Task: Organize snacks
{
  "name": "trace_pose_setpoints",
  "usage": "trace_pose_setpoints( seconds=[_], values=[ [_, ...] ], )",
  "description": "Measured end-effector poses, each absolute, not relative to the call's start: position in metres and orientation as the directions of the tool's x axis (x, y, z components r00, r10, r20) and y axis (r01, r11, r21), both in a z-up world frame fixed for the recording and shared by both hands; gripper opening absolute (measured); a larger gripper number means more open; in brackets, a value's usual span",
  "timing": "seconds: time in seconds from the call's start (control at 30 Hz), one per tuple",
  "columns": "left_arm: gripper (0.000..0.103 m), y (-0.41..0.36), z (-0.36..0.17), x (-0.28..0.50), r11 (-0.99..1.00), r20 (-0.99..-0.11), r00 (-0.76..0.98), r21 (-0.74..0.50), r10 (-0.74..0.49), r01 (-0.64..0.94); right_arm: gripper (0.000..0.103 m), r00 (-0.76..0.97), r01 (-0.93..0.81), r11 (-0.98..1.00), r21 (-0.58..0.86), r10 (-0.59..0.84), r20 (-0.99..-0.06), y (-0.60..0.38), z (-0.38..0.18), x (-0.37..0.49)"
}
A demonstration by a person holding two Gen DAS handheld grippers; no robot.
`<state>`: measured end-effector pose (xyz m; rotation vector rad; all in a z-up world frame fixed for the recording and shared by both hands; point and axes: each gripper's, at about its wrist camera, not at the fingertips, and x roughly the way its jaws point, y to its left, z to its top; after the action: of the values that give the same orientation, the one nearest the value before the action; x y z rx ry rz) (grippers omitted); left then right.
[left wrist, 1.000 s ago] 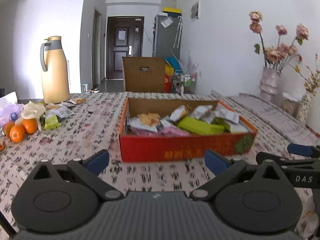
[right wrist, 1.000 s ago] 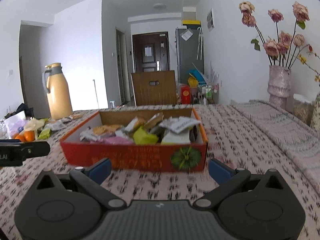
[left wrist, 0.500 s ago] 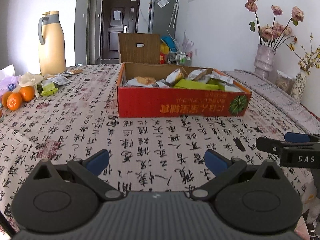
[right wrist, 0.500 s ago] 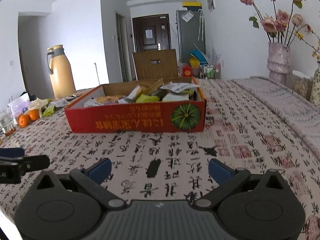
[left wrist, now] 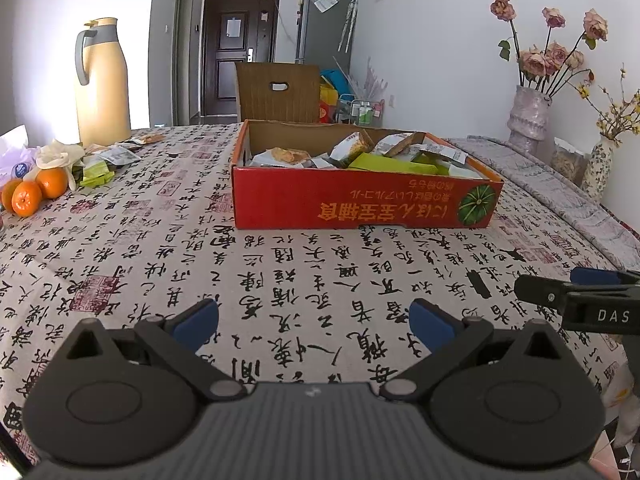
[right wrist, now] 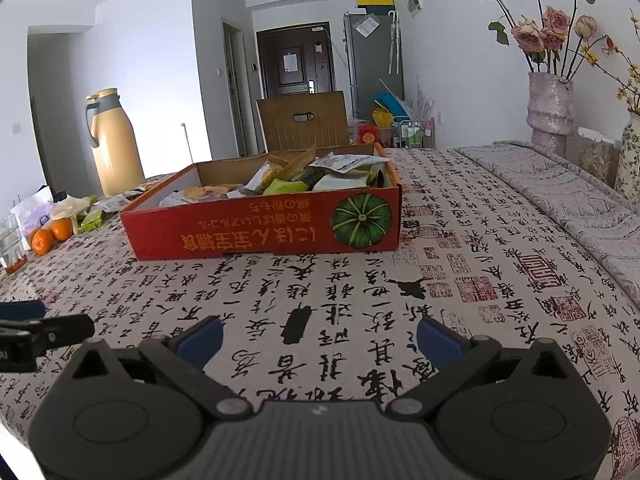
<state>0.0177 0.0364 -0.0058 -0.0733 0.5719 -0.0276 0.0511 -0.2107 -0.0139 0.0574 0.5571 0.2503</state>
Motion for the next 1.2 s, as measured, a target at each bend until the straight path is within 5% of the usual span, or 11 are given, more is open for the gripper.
trace_pose_setpoints(
  seconds=[1.2],
  values=[
    [0.103,0.0346,-0.0047,0.0170,0.997,-0.536,0.843,-0.074,-0.040,0.001,0.103,0.821,-0.223,0.967,0.120,0.253,-0.512,-0.2079,-0.0124,0.0506]
  ],
)
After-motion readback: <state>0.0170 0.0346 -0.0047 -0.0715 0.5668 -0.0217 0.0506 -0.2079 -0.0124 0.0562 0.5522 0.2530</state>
